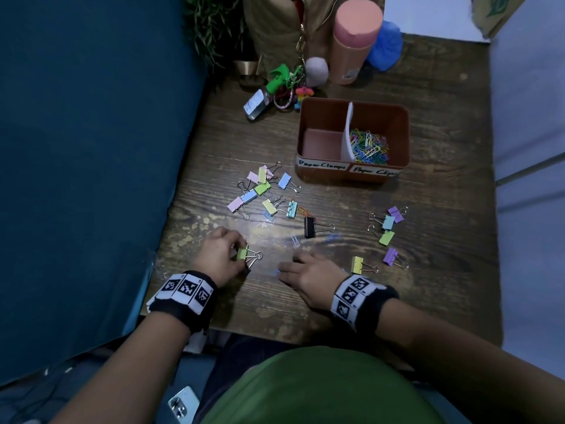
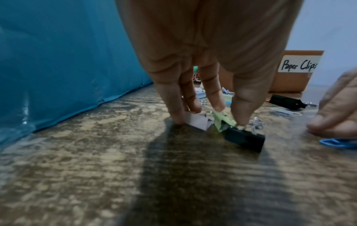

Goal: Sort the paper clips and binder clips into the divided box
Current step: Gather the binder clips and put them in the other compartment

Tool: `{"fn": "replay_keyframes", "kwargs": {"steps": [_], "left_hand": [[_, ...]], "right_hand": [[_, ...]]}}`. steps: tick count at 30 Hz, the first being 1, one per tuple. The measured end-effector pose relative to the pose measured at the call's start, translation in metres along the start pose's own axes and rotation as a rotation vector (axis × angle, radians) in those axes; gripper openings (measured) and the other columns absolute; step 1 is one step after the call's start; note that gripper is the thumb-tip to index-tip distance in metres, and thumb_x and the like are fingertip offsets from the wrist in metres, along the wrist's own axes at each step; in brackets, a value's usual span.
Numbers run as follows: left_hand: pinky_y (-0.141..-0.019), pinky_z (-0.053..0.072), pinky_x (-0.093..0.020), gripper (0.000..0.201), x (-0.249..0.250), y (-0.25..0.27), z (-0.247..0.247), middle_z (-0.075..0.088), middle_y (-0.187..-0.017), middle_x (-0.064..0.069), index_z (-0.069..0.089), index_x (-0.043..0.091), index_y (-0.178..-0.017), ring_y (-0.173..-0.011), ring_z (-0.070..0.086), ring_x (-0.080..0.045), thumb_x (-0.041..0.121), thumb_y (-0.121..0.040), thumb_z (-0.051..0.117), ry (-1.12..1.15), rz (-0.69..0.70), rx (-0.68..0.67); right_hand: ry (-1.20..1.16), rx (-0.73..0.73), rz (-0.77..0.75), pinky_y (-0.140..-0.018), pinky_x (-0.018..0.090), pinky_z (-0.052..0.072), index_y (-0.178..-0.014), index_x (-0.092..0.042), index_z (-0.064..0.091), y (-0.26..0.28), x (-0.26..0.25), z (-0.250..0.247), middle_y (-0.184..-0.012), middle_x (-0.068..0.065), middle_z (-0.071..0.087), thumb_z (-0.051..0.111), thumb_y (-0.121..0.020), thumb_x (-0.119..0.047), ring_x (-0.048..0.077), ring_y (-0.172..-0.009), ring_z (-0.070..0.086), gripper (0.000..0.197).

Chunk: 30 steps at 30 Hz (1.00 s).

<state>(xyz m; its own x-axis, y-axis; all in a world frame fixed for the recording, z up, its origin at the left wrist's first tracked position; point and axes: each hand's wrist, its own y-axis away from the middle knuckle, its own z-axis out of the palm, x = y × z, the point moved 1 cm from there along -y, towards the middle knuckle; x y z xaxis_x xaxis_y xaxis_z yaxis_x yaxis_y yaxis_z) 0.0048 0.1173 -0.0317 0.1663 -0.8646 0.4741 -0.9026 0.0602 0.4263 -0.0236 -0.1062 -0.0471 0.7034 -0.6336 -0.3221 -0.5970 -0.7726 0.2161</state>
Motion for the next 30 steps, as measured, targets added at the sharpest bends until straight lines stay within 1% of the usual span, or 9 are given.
{"fn": "replay_keyframes", "kwargs": {"steps": [2,5,8,11,14,18,21,25,30], "left_hand": [[-0.084,0.048,-0.032,0.021,0.002,-0.001,-0.002,0.055,-0.101,-0.003,0.065,0.020,-0.088,-0.086,0.053,-0.021,0.020,-0.069,0.075,-0.019,0.006,-0.005],[-0.087,0.049,-0.036,0.014,0.018,-0.017,-0.008,0.057,-0.100,-0.002,0.065,0.024,-0.088,-0.097,0.055,-0.027,0.024,-0.075,0.070,-0.025,0.076,0.052],[-0.084,0.050,-0.037,0.016,0.045,-0.045,-0.015,0.058,-0.103,-0.004,0.064,0.022,-0.096,-0.099,0.056,-0.026,0.019,-0.080,0.064,-0.053,0.134,0.092],[-0.080,0.048,-0.033,0.021,0.065,-0.069,-0.017,0.058,-0.107,-0.007,0.062,0.020,-0.099,-0.096,0.059,-0.028,0.020,-0.079,0.065,-0.048,0.137,0.091],[-0.084,0.049,-0.034,0.029,0.070,-0.082,-0.014,0.057,-0.108,-0.010,0.060,0.018,-0.100,-0.099,0.057,-0.030,0.025,-0.073,0.071,-0.101,0.111,0.012],[-0.080,0.049,-0.035,0.026,0.069,-0.087,-0.008,0.058,-0.106,-0.011,0.058,0.016,-0.098,-0.095,0.058,-0.032,0.022,-0.073,0.066,-0.127,0.086,0.016],[-0.076,0.048,-0.033,0.024,0.068,-0.087,-0.007,0.060,-0.098,-0.010,0.057,0.015,-0.093,-0.088,0.059,-0.030,0.019,-0.071,0.065,-0.054,0.087,0.051],[-0.074,0.047,-0.029,0.021,0.065,-0.084,-0.012,0.061,-0.090,-0.006,0.059,0.016,-0.089,-0.079,0.057,-0.024,0.016,-0.069,0.067,0.074,0.076,0.095],[-0.070,0.046,-0.026,0.018,0.056,-0.083,-0.026,0.061,-0.081,-0.002,0.060,0.018,-0.084,-0.069,0.053,-0.019,0.013,-0.069,0.068,0.146,0.055,0.162]], "right_hand": [[-0.101,0.076,0.042,-0.076,0.039,0.053,-0.113,-0.022,0.060,0.004,0.011,-0.007,-0.119,-0.001,0.064,0.055,-0.083,-0.021,0.027,-0.095,0.061,0.031],[-0.210,0.213,0.259,-0.079,0.040,0.054,-0.112,-0.017,0.058,-0.013,0.033,-0.036,-0.112,0.008,0.063,0.036,-0.086,-0.026,0.033,-0.096,0.058,0.036],[-0.218,0.148,0.427,-0.081,0.042,0.052,-0.115,-0.017,0.054,-0.041,0.052,-0.058,-0.119,0.009,0.056,0.050,-0.086,-0.019,0.032,-0.110,0.050,0.029],[-0.194,0.099,0.462,-0.082,0.040,0.050,-0.112,-0.017,0.052,-0.062,0.057,-0.066,-0.120,0.007,0.052,0.063,-0.081,-0.023,0.029,-0.113,0.047,0.033],[-0.211,0.098,0.495,-0.079,0.041,0.048,-0.108,-0.016,0.050,-0.075,0.060,-0.068,-0.122,0.008,0.047,0.069,-0.076,-0.022,0.029,-0.112,0.044,0.037],[-0.222,0.094,0.509,-0.077,0.039,0.046,-0.107,-0.013,0.049,-0.085,0.065,-0.069,-0.120,0.011,0.049,0.065,-0.078,-0.014,0.031,-0.109,0.048,0.034],[-0.230,0.090,0.521,-0.071,0.037,0.045,-0.107,-0.013,0.048,-0.089,0.069,-0.071,-0.114,0.013,0.053,0.057,-0.078,-0.002,0.035,-0.099,0.056,0.033],[-0.341,0.111,0.512,-0.073,0.033,0.045,-0.108,-0.014,0.053,-0.088,0.075,-0.067,-0.113,0.013,0.055,0.053,-0.075,0.006,0.034,-0.094,0.057,0.039],[-0.636,0.363,0.609,-0.071,0.020,0.043,-0.080,-0.012,0.068,-0.070,0.083,-0.061,-0.086,0.004,0.065,0.054,-0.075,0.005,0.025,-0.077,0.061,0.023]]}}
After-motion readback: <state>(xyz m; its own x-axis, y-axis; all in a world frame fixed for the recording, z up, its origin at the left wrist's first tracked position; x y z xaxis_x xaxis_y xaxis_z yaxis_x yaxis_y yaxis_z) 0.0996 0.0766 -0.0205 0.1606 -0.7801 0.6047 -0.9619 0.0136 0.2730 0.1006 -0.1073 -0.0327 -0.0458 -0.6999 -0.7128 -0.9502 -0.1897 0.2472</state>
